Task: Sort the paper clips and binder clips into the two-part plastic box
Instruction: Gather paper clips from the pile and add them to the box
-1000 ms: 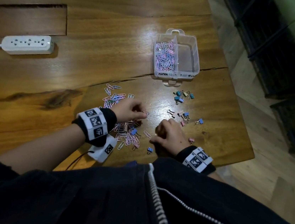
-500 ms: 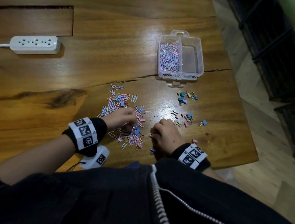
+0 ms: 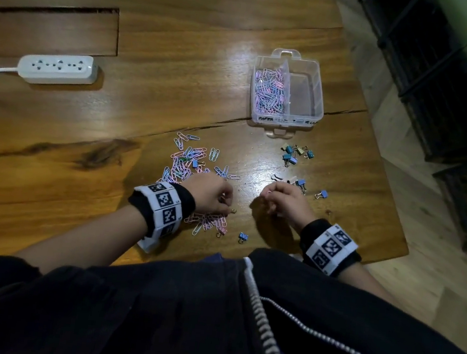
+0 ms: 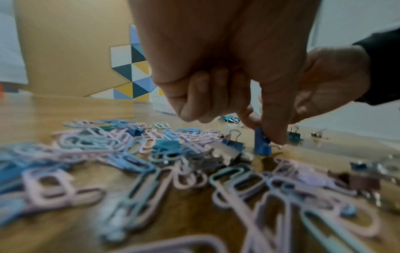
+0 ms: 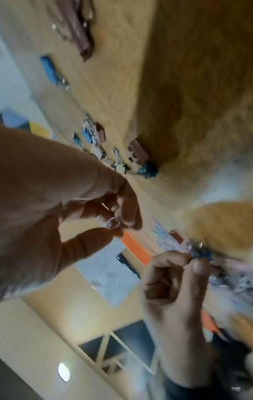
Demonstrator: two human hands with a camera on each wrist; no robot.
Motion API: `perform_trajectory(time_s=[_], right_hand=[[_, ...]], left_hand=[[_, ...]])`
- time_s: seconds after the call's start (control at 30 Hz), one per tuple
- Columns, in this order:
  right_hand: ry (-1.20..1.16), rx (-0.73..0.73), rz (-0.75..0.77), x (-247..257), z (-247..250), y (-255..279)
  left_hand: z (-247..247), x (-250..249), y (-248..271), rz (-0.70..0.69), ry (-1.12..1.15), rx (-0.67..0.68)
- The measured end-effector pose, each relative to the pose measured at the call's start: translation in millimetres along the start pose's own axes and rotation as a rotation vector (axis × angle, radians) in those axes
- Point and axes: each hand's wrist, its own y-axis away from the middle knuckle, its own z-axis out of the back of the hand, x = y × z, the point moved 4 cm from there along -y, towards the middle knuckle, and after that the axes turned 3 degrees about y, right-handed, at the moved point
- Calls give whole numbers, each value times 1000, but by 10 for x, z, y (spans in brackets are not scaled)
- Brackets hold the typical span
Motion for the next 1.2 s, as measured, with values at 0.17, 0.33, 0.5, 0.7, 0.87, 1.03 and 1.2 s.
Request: perform_trajectory(time_s=[0.17, 0.33, 0.5, 0.7, 0.87, 1.03, 1.2], right_hand=[[3, 78, -63, 67, -20, 6], [297, 181, 106, 67, -257, 24], [966, 308, 326, -66, -579, 6], [934, 241, 265, -58, -491, 17], [955, 179, 262, -61, -225, 62], [1129, 151, 261, -86, -143, 102], [1118, 96, 277, -15, -58, 117]], left_hand=[[72, 10, -32, 67, 404, -99], [215, 338, 146, 168, 128, -80], [134, 384, 210, 159, -116, -13], [91, 332, 182, 70, -246, -80], [113, 272, 161, 50, -68, -139], [139, 74, 89, -9, 129, -152], [104, 211, 94, 105, -203, -129]])
